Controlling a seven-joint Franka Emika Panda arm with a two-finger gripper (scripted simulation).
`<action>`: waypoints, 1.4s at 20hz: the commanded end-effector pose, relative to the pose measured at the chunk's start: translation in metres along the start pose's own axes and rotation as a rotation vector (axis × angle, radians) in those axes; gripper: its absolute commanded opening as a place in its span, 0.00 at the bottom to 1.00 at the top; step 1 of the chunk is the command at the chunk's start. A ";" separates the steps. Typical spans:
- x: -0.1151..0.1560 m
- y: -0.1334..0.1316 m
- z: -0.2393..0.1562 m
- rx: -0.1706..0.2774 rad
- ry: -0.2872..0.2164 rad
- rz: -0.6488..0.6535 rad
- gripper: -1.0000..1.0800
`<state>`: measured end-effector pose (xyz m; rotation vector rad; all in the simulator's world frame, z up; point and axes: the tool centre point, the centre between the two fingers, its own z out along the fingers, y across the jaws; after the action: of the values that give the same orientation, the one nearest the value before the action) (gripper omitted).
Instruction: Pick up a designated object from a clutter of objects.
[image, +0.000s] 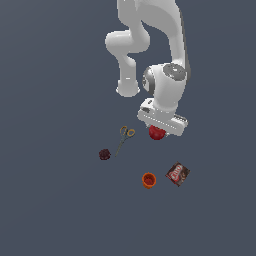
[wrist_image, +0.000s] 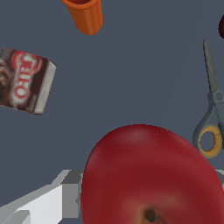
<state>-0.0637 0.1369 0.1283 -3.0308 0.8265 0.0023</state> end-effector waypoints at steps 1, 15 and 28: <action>0.009 0.020 -0.020 0.003 0.001 0.000 0.00; 0.062 0.143 -0.135 0.006 -0.002 0.000 0.00; 0.112 0.250 -0.236 0.003 0.000 0.002 0.00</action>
<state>-0.0923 -0.1233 0.3526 -3.0265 0.8304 0.0039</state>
